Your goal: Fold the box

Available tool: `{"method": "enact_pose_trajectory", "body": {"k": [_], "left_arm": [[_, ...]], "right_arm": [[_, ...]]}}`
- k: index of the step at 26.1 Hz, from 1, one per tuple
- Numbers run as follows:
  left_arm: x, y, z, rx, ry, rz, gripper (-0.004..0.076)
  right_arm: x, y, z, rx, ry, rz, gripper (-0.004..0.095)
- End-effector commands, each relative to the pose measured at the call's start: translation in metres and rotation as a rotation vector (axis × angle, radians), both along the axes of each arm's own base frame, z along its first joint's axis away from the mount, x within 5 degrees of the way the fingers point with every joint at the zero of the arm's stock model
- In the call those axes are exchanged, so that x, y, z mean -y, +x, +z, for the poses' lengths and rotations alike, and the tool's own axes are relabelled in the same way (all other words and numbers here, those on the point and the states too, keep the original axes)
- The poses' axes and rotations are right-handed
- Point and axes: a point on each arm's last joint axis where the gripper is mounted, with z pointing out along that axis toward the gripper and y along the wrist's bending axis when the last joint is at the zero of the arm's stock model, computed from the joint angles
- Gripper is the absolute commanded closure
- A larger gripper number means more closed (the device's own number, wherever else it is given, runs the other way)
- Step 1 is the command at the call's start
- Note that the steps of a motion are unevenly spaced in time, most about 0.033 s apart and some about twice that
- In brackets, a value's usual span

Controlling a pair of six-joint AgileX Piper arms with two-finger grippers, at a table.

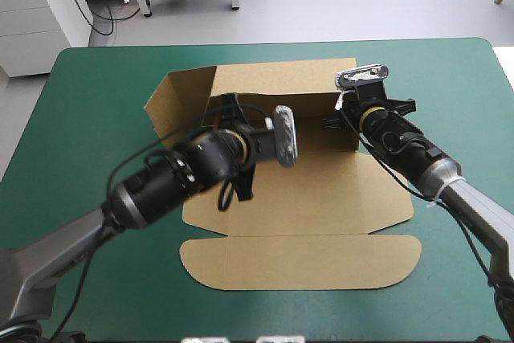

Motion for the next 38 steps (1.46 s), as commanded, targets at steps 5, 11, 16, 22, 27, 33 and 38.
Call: {"method": "enact_pose_trajectory", "body": {"k": [5, 11, 16, 22, 27, 33, 38], "left_arm": [[-0.142, 0.048, 0.11, 0.012, -0.633, 0.691, 0.0709], [-0.251, 0.067, 0.069, -0.192, -0.804, 1.123, 0.0709], [-0.285, 0.058, 0.037, -0.226, -0.887, 1.257, 0.0709], [-0.304, 0.025, 0.005, -0.167, -0.93, 1.36, 0.0709], [-0.311, -0.002, -0.024, -0.133, -0.957, 1.431, 0.0709], [-0.317, -0.01, -0.063, -0.165, -1.052, 1.513, 0.0709], [-0.328, -0.015, -0.083, -0.166, -1.153, 1.597, 0.0709]], "right_arm": [[0.005, -0.004, 0.024, 0.066, -0.011, 0.002, 0.0929], [0.005, -0.005, 0.023, 0.055, -0.009, -0.008, 0.0929], [0.005, -0.005, 0.023, 0.057, -0.007, -0.006, 0.0929], [0.005, -0.005, 0.023, 0.055, 0.001, -0.006, 0.0929], [0.003, -0.005, 0.022, 0.039, 0.03, 0.003, 0.0929], [0.001, -0.007, 0.021, 0.02, 0.012, 0.038, 0.0929], [0.0, -0.006, 0.022, 0.027, -0.004, 0.06, 0.0929]]}}
